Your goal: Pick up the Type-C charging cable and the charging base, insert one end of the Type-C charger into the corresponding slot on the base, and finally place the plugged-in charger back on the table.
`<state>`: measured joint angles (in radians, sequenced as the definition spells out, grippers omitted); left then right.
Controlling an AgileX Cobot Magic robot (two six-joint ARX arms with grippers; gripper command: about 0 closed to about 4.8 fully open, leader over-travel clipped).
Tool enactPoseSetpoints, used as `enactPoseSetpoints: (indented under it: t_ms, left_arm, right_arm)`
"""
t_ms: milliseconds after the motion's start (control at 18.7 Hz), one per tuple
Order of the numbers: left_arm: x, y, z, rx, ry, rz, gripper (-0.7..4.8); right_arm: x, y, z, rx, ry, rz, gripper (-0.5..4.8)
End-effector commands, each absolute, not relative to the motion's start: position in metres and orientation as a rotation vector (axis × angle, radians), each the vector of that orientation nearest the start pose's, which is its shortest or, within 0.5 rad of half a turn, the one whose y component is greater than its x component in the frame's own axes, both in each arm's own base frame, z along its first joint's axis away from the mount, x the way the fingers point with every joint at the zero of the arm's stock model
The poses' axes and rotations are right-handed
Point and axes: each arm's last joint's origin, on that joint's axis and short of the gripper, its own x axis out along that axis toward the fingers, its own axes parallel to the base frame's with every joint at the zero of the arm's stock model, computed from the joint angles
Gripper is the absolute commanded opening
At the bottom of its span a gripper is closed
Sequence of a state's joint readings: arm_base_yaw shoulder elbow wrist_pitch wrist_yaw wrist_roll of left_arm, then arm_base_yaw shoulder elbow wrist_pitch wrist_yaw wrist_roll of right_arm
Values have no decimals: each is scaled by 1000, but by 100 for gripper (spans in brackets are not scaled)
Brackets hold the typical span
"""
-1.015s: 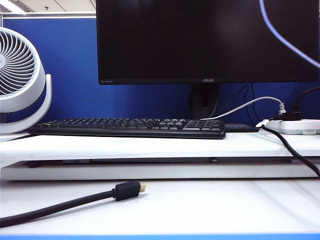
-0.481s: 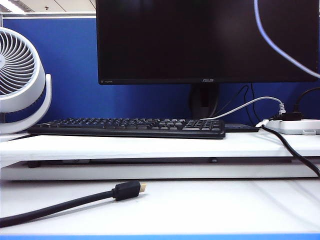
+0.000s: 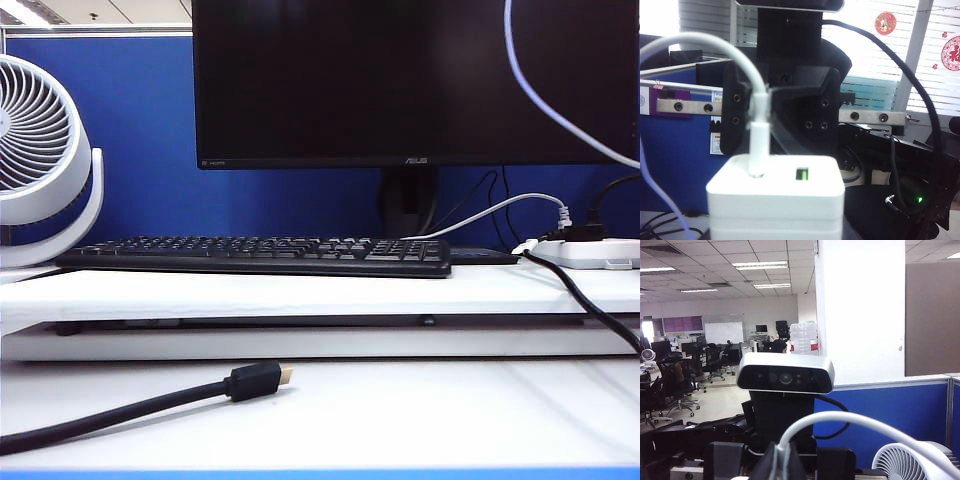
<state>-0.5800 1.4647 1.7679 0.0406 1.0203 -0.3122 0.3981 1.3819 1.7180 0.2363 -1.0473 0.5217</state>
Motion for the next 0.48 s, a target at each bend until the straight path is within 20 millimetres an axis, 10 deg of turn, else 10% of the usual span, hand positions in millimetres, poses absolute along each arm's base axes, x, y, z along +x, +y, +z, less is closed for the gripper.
enactPoseSetpoints:
  t_ms: [53,481]
  left_arm:
    - [214,-169,541,-129,-242,-1629,-5]
    - [214,-169,540,-130,-234,-1630,-5]
  right_arm:
    - [229,124,533,233,-90,1546,-9]
    - [230,125,529,240,-46,1550,-9]
